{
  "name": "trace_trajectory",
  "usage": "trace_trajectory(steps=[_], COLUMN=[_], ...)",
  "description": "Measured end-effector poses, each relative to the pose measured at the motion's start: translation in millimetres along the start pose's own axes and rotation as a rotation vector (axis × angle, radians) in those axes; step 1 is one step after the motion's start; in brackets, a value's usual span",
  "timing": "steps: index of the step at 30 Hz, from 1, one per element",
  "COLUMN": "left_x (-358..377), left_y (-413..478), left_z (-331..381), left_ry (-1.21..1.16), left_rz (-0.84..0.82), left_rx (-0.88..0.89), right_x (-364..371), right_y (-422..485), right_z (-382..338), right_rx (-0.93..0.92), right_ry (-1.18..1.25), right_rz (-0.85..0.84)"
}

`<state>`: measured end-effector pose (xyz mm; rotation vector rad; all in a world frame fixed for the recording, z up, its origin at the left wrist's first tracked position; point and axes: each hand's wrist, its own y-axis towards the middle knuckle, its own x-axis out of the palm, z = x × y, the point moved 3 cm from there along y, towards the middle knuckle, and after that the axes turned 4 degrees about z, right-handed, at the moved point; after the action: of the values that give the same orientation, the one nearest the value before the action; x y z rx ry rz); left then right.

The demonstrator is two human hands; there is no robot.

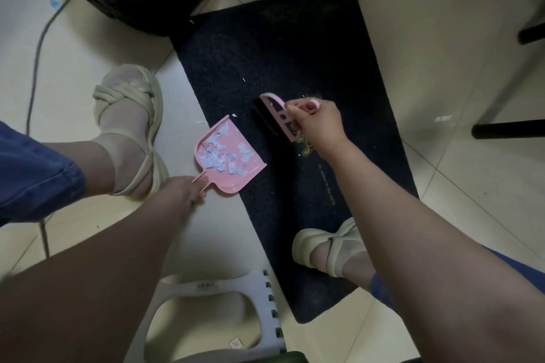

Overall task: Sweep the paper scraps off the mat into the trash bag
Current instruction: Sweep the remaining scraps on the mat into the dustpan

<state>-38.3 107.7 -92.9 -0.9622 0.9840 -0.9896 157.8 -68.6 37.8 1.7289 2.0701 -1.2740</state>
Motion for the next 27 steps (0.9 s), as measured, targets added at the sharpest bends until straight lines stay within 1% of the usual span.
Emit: trace_trajectory(steps=[4,9,11,14,16,18,20,22,24,25,27], left_x=[-2,-3,-3,-1,0,1,1,1,2,2,4], left_y=[-4,-1,1,7,9,10,10,11,12,11,12], left_z=[-7,-7,-4,-4,-6,-7,-8,-8,-7,-7,-7], left_ry=[-0.062,-0.078,-0.074,-0.053,-0.043,-0.032,-0.032,-0.04,-0.052,-0.054,-0.063], left_rz=[0.006,0.018,0.029,0.032,0.026,0.021,0.021,0.027,0.028,0.026,0.02], left_rx=[0.023,0.023,0.009,-0.02,-0.031,-0.033,-0.026,-0.017,-0.018,-0.025,-0.035], right_x=[19,43,50,53,45,34,26,24,29,34,41], right_y=[13,33,38,39,36,34,35,36,35,34,31], right_z=[-14,-40,-43,-43,-45,-44,-42,-42,-41,-40,-38], right_rx=[-0.085,-0.175,-0.191,-0.191,-0.165,-0.133,-0.149,-0.167,-0.161,-0.155,-0.151], right_ry=[-0.111,-0.202,-0.266,-0.388,-0.397,-0.358,-0.318,-0.262,-0.239,-0.256,-0.33], right_rz=[0.09,0.14,0.067,-0.161,-0.283,-0.34,-0.276,-0.144,-0.064,-0.068,-0.158])
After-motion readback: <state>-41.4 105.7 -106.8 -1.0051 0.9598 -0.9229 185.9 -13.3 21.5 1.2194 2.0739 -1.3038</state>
